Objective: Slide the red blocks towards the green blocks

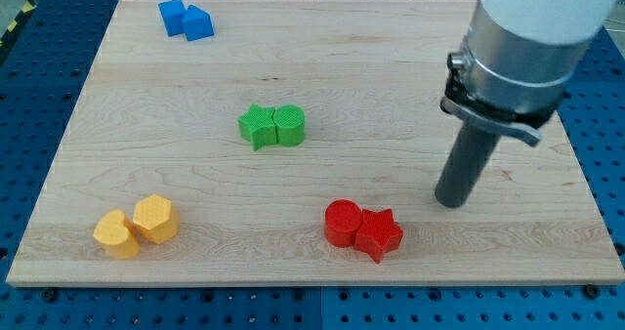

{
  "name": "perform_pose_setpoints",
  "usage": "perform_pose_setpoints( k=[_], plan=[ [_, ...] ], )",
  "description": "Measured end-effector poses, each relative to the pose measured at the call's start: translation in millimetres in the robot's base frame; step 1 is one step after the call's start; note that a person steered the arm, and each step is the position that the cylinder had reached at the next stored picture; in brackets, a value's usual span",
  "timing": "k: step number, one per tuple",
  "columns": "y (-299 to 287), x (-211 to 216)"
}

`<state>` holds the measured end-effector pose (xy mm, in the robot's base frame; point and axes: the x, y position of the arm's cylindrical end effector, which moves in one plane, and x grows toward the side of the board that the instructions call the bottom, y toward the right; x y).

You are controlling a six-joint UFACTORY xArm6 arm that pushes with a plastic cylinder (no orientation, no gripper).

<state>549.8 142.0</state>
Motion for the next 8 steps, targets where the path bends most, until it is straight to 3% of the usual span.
perform_pose_setpoints(
  k=[6, 8],
  plan=[
    [13, 28],
    [10, 61]
  ],
)
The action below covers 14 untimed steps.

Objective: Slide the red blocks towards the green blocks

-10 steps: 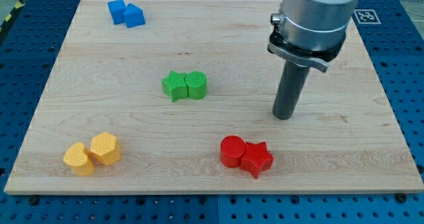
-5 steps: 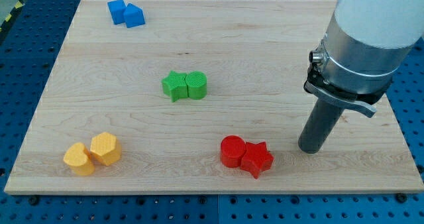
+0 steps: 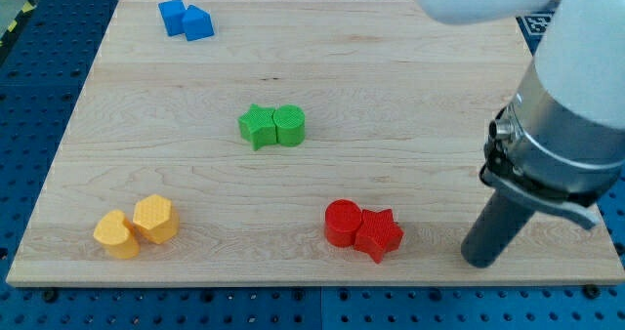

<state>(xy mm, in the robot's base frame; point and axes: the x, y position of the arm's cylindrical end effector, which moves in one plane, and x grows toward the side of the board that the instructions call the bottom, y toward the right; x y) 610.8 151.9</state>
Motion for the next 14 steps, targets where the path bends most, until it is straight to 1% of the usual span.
perform_pose_setpoints(
  k=[2, 3, 5, 6, 7, 8, 11, 13, 14],
  plan=[
    [-70, 8],
    [-85, 8],
    [-86, 4],
    [-86, -11],
    [-86, -11],
    [-86, -35],
    [-101, -58],
    [-101, -61],
    [-105, -38]
  ],
)
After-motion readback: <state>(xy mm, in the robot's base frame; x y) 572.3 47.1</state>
